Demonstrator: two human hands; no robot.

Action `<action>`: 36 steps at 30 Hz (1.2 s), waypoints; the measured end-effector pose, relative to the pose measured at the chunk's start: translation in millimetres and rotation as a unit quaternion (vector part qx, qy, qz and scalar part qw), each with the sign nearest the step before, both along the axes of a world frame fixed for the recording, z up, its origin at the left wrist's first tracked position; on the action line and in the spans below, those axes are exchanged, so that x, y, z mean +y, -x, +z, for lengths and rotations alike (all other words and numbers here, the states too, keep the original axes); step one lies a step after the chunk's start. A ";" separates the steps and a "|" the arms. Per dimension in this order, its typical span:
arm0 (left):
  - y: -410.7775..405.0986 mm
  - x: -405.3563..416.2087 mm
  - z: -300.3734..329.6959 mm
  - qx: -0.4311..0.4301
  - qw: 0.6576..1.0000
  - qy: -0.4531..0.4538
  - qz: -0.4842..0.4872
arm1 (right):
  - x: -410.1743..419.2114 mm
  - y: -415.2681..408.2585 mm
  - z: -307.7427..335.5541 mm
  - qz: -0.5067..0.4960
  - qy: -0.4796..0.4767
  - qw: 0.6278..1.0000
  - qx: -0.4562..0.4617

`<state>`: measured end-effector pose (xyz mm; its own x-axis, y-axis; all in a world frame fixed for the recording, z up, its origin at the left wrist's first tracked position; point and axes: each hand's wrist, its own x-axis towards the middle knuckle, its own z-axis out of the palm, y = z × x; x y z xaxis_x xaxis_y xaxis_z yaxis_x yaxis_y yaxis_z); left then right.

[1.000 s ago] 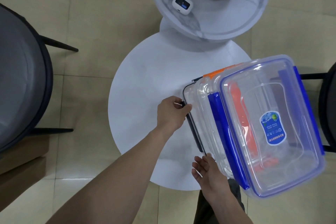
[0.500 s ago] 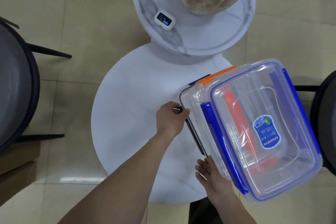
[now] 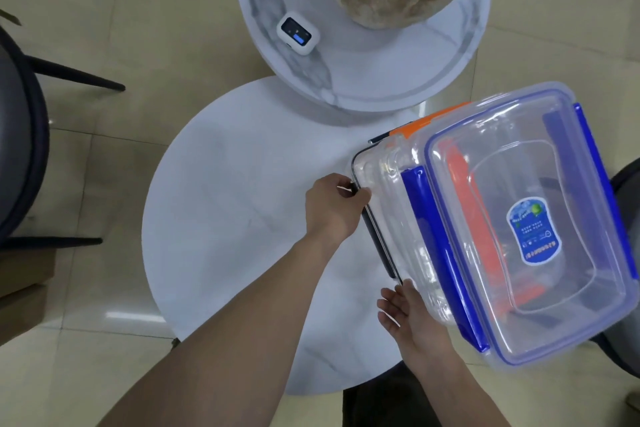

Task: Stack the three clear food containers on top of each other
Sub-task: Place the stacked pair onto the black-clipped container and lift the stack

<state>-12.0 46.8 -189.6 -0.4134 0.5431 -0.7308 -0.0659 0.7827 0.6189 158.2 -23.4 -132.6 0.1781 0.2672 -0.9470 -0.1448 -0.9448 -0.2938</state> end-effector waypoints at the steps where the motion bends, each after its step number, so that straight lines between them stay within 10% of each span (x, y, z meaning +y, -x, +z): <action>1: -1.4 1.9 0.7 0.000 1.000 -0.002 0.003 | 3.2 -1.3 -0.1 0.003 0.003 1.000 -0.001; 36: -22.0 41.3 -2.2 0.013 1.000 -0.020 0.007 | 52.2 -33.2 -5.7 0.078 -0.014 0.996 -0.046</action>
<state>9.9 88.1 -191.8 -0.4399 0.5649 -0.6981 -0.0604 0.7570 0.6506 191.4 28.7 -138.3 0.2191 0.3240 -0.9203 0.0313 -0.9451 -0.3252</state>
